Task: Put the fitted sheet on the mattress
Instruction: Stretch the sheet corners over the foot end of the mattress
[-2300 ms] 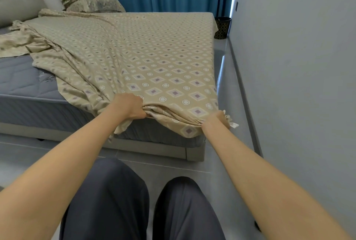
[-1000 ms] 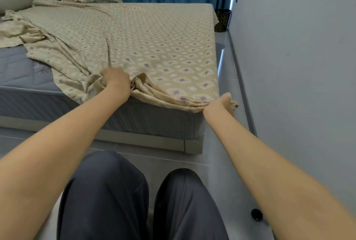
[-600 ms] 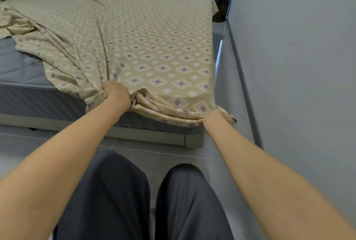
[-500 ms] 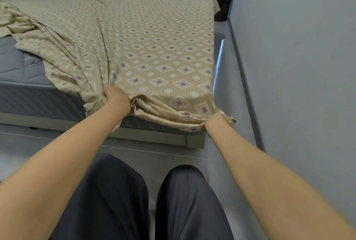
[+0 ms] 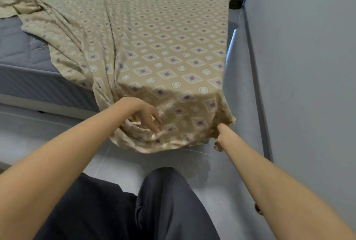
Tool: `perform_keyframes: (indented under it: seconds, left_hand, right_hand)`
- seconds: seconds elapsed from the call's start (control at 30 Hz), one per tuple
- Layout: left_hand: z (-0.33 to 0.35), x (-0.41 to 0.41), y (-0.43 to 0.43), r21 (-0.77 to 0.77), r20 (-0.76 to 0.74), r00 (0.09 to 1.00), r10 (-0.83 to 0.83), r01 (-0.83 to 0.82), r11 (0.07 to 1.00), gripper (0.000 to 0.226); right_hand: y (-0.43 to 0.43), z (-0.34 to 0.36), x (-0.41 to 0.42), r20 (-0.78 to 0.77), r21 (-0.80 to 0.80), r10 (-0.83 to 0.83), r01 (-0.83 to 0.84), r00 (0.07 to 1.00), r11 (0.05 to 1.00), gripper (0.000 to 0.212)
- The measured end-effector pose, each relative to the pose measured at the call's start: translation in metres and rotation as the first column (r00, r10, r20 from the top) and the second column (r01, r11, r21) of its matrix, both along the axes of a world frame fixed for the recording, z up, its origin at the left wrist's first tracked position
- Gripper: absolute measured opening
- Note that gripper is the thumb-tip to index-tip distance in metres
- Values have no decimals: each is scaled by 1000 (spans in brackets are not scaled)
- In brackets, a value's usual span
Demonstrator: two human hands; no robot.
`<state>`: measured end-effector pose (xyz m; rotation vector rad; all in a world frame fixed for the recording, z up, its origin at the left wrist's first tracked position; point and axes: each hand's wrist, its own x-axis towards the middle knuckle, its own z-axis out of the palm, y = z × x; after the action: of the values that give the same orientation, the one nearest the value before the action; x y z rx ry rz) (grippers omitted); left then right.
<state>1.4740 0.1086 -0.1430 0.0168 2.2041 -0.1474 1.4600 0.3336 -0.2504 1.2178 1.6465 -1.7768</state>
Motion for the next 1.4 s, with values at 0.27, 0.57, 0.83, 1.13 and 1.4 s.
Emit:
perform_keyframes:
  seconds: [0.27,0.57,0.83,1.13,1.4]
  left_hand:
    - [-12,-2,-26,-77,-726,686,-52,-6,997,31]
    - [-11,-3,-46,288,-915,299,270,17,957,38]
    - [0,-24,-47,346,-922,235,309,141,927,29]
    - [-24,-55,-45,325,-918,317,236,264,908,25]
    - [58,-54,-62,526,-559,750,353,-8,851,29]
  right_hand:
    - [4,-30,-8,-224,62,-301,322,927,945,37]
    - [-13,-35,-2,-181,165,75,-45,981,985,44]
    - [-14,-32,20,212,258,669,-701,713,665,46]
    - [-28,-2,3,357,349,739,-815,571,462,37]
    - [-34,115,2,422,330,748,-855,512,399,20]
